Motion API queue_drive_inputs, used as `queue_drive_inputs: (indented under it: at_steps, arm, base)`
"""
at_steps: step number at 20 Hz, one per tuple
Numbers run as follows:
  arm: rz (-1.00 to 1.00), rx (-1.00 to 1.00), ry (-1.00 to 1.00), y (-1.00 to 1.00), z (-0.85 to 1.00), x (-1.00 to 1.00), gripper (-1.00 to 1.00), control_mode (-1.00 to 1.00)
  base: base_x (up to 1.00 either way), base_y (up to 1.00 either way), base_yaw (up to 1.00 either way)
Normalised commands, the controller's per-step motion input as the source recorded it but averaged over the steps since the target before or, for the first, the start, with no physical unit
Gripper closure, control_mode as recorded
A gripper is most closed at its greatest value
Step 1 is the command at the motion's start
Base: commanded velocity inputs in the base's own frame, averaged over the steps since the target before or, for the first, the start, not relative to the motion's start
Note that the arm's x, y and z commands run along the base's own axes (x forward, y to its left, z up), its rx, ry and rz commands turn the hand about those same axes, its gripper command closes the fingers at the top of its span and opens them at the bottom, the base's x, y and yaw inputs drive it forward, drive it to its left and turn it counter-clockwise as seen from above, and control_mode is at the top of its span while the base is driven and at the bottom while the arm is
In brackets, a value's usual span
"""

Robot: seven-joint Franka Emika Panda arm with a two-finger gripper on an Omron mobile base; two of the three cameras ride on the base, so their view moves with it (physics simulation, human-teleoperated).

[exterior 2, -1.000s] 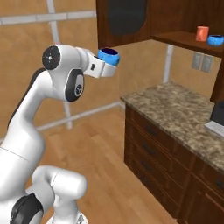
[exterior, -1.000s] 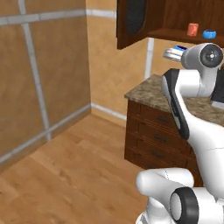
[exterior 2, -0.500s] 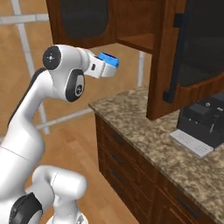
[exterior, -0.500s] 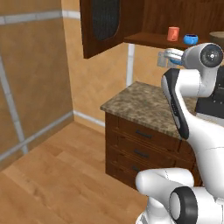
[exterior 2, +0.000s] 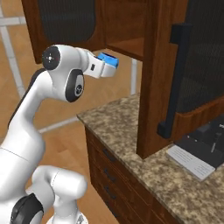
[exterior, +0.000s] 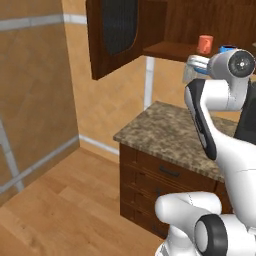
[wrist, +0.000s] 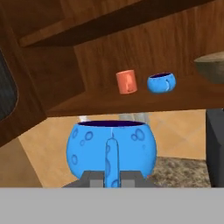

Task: Gather all objects into one cabinet and sort the glasses and bowls to opposite sides.

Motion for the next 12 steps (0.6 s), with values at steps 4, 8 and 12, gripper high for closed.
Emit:
queue_drive_inputs:
  at_steps: [4,8,12]
  arm:
    - [-0.01,0.00,0.07,0.00,-0.03,0.10,1.00,-1.00]
    - [-0.05,0.01,0.24,-0.04,0.01,0.56,1.00,-1.00]
    - [-0.07,0.00,0.18,0.00,0.12,0.70,1.00,-1.00]
  base:
    - [0.41,0.00,-0.05]
    - [0.00,0.00,0.00]
    - [0.00,0.00,0.00]
